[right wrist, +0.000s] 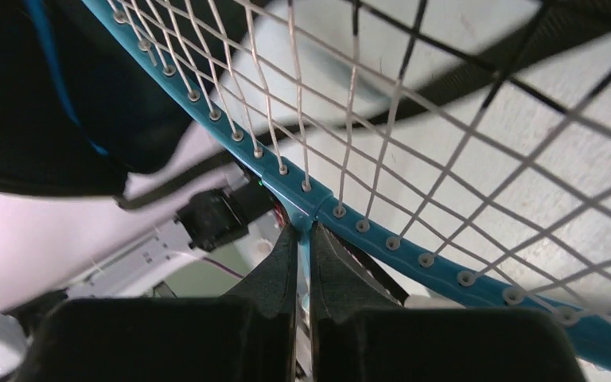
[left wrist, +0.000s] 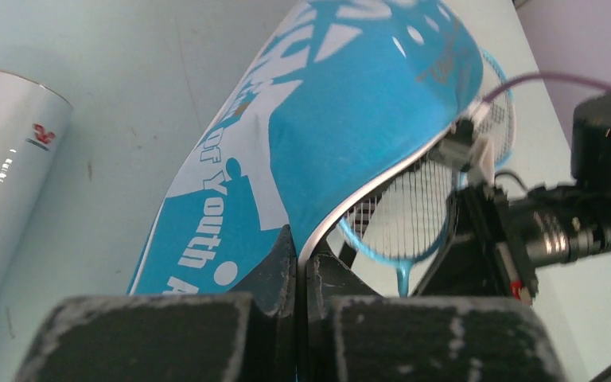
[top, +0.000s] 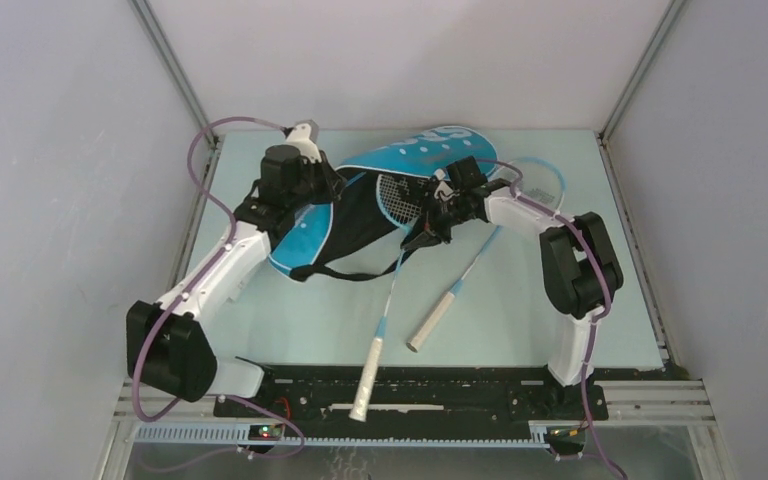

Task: Pack up the badminton gear
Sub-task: Place the racket in the racket bag.

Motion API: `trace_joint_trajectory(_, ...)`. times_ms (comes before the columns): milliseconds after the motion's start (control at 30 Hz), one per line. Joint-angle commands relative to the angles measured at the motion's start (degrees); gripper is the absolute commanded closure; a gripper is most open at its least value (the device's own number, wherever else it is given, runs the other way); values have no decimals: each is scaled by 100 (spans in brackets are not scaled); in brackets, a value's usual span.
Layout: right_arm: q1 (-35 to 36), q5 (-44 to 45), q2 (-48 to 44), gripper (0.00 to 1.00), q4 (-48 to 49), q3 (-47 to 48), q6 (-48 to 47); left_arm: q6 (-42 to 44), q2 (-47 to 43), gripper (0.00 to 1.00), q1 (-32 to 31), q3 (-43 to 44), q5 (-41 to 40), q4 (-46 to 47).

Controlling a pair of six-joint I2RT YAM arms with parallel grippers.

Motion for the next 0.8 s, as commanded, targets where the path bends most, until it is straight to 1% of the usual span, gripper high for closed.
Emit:
trace_joint_trajectory(0,-263,131,56,100,469,279,885,251,-293,100,-219,-424,328,641)
trace_joint_trajectory(167,-618,216,212,100,884,423,1387,909,-173,100,-572,-713,592,709)
trace_joint_trajectory(300,-814,-120,826,100,553,1039,1285,1593,-113,100,-894,-828,495,634)
trace_joint_trajectory(500,-985,-477,1245,100,651,1261,1348,2192,-11,100,-1047,-853,448,497)
trace_joint_trajectory(567,-1040,-637,1292,100,700,1310,1357,2496,9,100,-1090,-879,417,465)
trace_joint_trajectory(700,-1092,-878,1320,100,683,1397,1332,2790,66,100,-1116,-873,432,368)
trace_joint_trajectory(767,-1086,-873,1265,100,937,1266,1516,2908,77,100,-1155,-898,541,351)
